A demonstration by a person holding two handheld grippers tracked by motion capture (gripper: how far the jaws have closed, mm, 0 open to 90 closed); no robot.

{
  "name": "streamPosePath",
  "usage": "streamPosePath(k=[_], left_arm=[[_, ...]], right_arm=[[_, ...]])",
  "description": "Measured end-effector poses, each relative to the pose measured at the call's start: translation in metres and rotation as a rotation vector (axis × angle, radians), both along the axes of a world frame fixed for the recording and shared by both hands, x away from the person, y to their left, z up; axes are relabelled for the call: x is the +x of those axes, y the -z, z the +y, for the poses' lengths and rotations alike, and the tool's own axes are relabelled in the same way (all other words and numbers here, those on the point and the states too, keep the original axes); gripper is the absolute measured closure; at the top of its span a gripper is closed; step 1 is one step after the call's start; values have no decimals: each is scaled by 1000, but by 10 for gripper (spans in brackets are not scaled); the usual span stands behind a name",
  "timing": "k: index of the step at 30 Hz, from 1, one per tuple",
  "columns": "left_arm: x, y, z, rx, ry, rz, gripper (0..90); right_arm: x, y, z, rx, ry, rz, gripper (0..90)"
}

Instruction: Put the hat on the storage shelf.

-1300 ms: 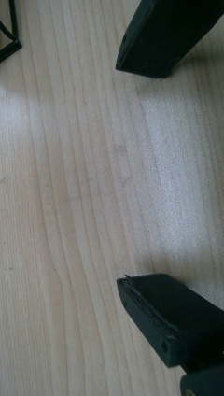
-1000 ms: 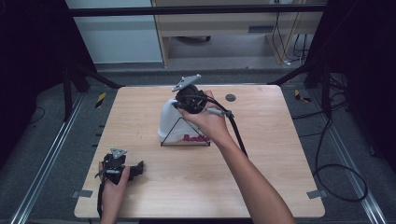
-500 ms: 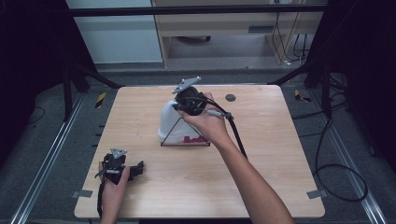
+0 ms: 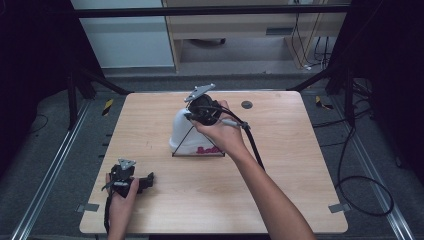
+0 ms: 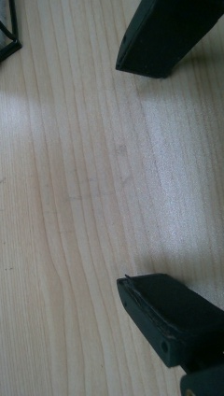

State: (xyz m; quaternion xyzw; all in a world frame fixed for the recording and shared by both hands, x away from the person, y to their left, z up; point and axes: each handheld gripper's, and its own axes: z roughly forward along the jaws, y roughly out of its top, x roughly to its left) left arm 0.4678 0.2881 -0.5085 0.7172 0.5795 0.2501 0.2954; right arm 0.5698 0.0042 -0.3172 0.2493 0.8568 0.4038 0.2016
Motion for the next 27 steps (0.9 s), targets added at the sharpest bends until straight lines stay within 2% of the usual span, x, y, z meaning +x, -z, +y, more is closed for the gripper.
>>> streamPosePath(k=[5, 10, 12, 15, 17, 20, 23, 24, 27], left_arm=[[0, 0, 0, 0, 0, 0, 0], [0, 0, 0, 0, 0, 1, 0], [0, 0, 0, 0, 1, 1, 0], [0, 0, 0, 2, 2, 1, 0], [0, 0, 0, 2, 1, 0, 0], [0, 0, 0, 1, 1, 0, 0], [0, 0, 0, 1, 1, 0, 0], [0, 0, 0, 3, 2, 0, 0], [0, 0, 0, 2, 2, 1, 0]], right_arm=[[-3, -2, -2, 13, 5, -5, 652], [-9, -10, -7, 62, 21, -12, 453], [-13, -13, -10, 66, 25, -16, 408], [-20, -15, -19, 81, 55, -42, 315], [-25, -15, -31, 96, 99, -52, 227], [-31, -13, -49, 118, 141, -59, 169], [-37, -8, -69, 137, 190, -67, 136], [-40, -2, -83, 146, 212, -60, 119], [-43, 7, -99, 158, 246, -45, 98]])
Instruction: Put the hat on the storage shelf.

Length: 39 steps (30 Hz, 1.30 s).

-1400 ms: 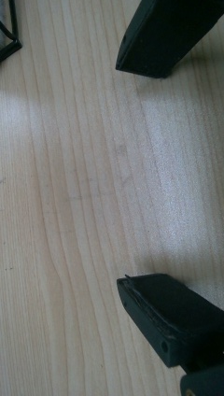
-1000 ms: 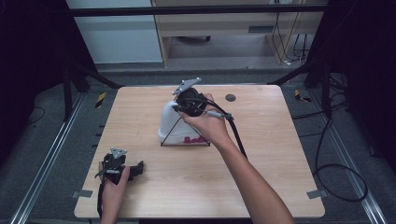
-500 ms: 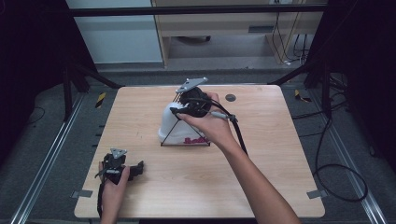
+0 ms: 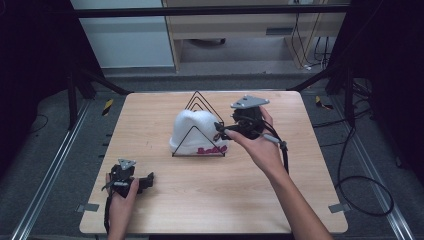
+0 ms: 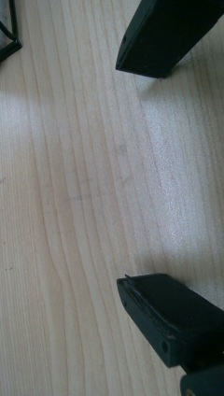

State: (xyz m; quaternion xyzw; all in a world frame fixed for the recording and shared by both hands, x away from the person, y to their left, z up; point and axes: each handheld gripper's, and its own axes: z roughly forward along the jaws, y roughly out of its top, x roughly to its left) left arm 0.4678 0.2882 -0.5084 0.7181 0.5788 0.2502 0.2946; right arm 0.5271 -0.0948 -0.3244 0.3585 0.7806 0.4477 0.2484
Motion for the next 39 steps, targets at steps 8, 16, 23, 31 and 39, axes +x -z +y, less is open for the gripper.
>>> streamPosePath(k=[8, 16, 23, 31, 39], left_arm=[[0, 0, 0, 0, 0, -1, 0], [0, 0, 0, 1, 0, 0, 0], [0, 0, 0, 0, 0, 0, 0], [0, 0, 0, 1, 0, 0, 0], [0, 0, 0, 0, 0, -1, 0]], right_arm=[[-13, 37, -42, -33, 63, 51, 92], [-29, 71, -71, -65, 90, 79, 131], [-45, 103, -87, -68, 102, 103, 138], [-58, 143, -93, -98, 108, 166, 138], [-60, 165, -98, -94, 136, 197, 138]])
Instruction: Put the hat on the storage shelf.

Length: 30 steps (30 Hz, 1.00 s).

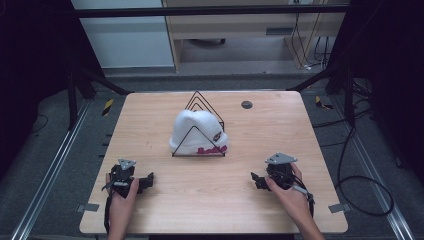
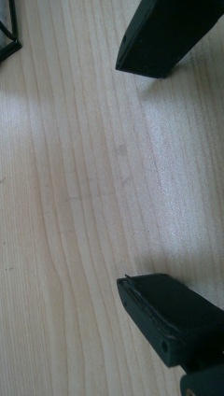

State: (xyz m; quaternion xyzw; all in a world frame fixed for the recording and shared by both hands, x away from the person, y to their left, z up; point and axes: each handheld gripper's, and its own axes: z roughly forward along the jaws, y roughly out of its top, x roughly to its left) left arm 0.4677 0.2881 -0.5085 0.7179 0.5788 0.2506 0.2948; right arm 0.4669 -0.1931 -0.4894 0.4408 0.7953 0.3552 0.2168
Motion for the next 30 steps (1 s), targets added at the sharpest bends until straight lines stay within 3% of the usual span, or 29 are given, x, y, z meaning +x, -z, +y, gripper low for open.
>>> streamPosePath(k=[15, 30], left_arm=[[0, 0, 0, 1, 0, 1, 0], [0, 0, 0, 1, 5, 1, 0]], right_arm=[[5, 22, -15, 4, 88, 18, 118], [5, 23, -15, 17, 115, 35, 105]])
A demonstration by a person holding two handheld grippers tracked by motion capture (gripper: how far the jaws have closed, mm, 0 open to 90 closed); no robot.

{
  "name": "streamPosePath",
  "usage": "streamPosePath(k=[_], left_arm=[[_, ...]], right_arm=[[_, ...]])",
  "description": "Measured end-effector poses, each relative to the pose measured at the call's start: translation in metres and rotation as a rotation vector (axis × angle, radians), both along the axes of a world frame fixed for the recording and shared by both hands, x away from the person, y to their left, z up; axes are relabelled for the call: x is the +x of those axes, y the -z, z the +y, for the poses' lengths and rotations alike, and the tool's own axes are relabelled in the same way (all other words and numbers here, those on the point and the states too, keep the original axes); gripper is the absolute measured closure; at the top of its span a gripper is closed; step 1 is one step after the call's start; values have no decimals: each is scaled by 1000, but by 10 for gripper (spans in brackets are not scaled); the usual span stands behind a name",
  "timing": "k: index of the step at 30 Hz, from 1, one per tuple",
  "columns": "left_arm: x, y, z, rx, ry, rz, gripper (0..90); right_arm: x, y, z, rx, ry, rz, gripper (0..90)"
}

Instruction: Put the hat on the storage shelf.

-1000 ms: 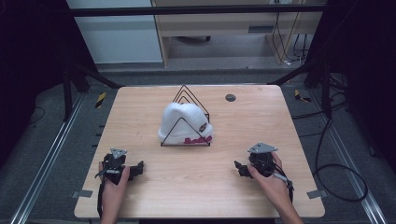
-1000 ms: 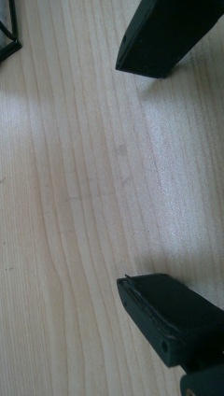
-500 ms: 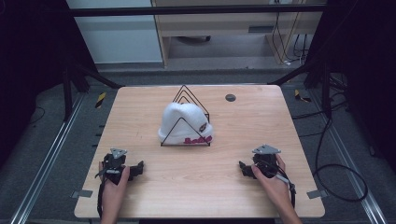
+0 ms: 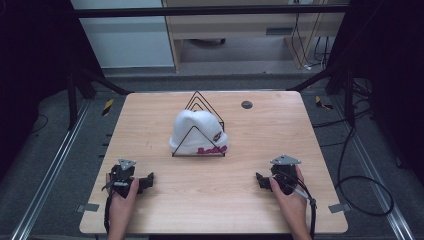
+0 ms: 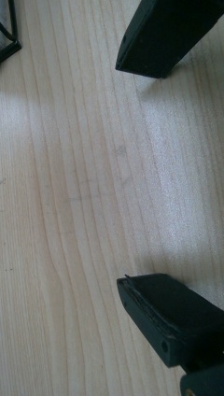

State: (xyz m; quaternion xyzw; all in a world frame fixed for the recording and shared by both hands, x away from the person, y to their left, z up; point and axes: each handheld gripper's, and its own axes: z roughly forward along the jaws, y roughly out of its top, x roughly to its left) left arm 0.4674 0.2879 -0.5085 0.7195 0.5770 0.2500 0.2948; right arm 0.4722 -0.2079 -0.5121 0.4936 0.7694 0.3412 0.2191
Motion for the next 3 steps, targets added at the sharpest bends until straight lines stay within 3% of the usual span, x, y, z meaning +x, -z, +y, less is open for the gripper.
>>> streamPosePath(k=[3], left_arm=[[0, 0, 0, -1, 1, -1, 0]], right_arm=[[0, 0, 1, -2, 19, -2, 105]])
